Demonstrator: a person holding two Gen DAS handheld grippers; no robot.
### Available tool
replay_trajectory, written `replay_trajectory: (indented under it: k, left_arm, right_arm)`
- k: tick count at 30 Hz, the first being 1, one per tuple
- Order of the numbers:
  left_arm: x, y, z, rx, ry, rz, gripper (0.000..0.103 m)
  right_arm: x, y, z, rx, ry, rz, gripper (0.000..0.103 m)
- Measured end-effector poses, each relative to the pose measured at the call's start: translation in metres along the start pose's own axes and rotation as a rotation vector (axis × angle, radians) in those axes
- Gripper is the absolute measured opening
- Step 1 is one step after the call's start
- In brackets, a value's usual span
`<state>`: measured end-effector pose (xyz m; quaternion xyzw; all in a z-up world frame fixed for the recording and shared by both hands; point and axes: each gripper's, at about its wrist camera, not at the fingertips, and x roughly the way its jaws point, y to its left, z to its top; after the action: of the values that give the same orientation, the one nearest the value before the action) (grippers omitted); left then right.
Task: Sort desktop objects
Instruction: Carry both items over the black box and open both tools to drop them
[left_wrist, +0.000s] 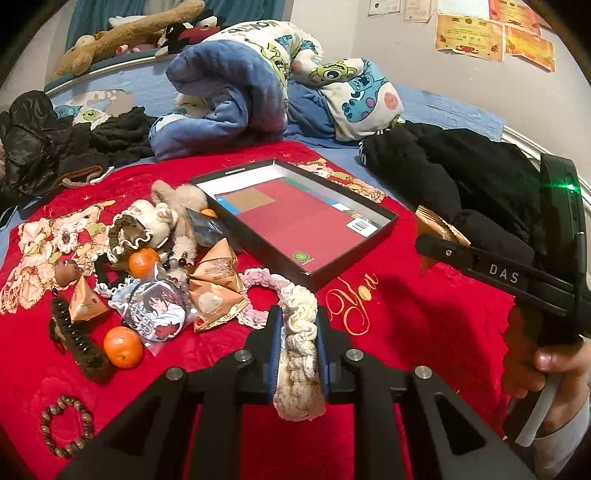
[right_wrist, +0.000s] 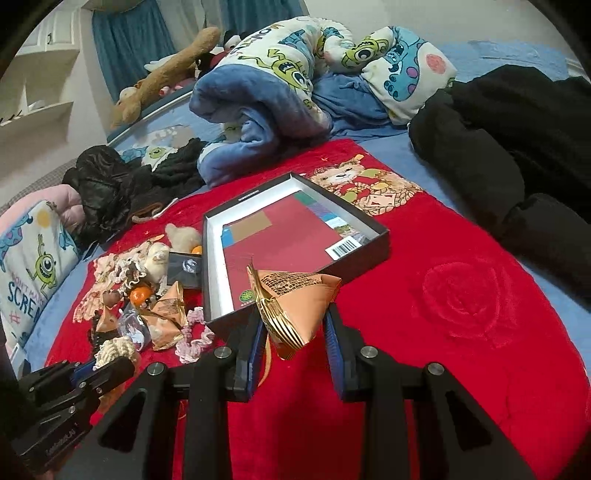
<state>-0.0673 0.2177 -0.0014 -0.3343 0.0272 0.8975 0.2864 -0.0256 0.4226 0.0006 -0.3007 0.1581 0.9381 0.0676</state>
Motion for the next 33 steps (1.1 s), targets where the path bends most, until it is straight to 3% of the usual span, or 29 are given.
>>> replay_trajectory:
  k: [10,18,28,33]
  left_arm:
    - [0.017,0.0,0.004,-0.031,0.02,-0.035,0.018]
    - [0.03,-0.003,0.042,-0.058,0.001,-0.039,0.018]
    - [0.063,0.007,0.088,-0.087,-0.056,0.001,0.018]
    - [0.093,0.006,0.099,-0.096,-0.075,-0.037,0.018]
  right_arm:
    - [0.006,0.002,0.008,0.012,0.004,0.021,0.029]
    - [0.021,0.01,0.032,0.024,-0.01,0.073,0.029]
    - [0.056,0.011,0.055,-0.017,-0.02,0.078,0.029]
    - [0.078,0.006,0.059,-0.028,-0.016,0.065,0.029]
